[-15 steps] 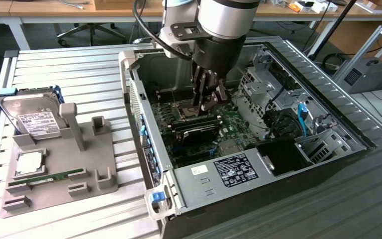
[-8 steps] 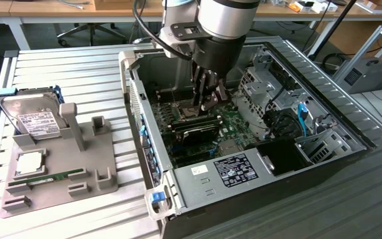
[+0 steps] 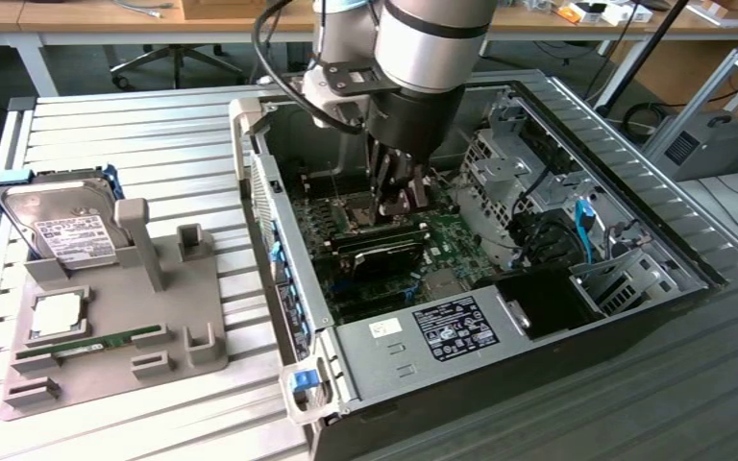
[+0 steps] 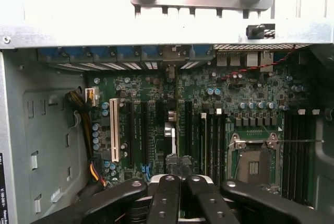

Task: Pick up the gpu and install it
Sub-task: 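Press down on the gpu until it lock into place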

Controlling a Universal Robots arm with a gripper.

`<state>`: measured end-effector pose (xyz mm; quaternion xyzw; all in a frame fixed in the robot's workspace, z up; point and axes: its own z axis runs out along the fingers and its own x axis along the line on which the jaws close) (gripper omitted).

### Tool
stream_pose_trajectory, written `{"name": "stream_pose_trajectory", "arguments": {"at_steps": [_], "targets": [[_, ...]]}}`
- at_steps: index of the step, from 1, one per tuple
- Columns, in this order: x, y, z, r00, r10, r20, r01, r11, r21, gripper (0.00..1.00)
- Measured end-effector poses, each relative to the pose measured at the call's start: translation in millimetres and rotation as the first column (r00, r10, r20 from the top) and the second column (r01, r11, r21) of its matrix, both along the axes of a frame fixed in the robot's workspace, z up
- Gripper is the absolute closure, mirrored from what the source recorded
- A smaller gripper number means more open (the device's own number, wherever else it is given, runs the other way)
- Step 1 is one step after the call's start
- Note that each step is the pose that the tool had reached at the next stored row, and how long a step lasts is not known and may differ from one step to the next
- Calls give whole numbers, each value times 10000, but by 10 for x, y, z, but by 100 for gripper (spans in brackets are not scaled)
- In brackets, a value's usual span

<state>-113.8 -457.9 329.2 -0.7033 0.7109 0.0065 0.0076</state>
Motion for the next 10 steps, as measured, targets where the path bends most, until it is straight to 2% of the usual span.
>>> {"name": "stream_pose_trajectory", "arguments": {"at_steps": [10], "targets": [[0, 0, -209, 10000, -8, 0, 8, 10000, 1, 89]]}}
